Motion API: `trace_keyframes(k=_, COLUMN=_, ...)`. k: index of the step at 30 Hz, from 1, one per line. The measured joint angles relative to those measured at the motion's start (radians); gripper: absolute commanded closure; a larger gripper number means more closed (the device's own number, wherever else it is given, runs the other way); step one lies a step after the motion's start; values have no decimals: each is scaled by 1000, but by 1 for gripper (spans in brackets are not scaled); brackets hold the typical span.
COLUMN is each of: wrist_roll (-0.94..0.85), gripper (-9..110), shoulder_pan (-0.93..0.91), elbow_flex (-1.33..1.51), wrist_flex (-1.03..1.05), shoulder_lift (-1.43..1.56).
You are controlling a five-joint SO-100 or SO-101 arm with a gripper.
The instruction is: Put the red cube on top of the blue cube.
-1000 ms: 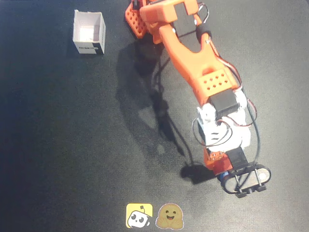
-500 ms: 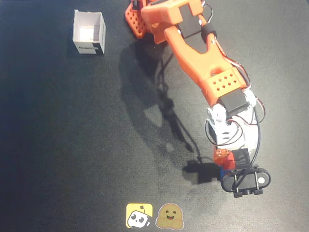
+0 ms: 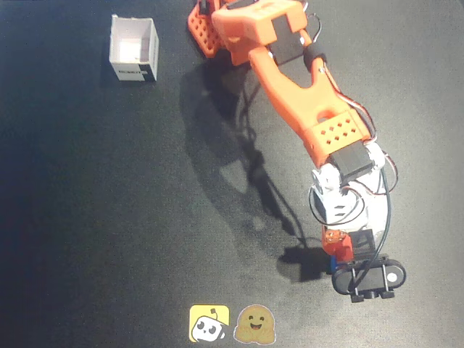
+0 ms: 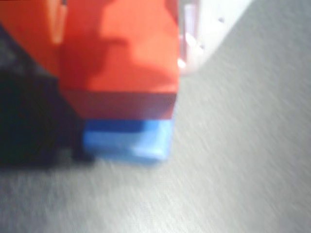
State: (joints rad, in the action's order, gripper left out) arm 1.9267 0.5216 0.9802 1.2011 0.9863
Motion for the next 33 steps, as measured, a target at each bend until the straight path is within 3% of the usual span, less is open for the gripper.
trace_keyframes(k=33, wrist_roll=18, gripper=92, shoulder_pan=9, elbow_flex=-41, wrist_flex=-21, shoulder_lift=-60)
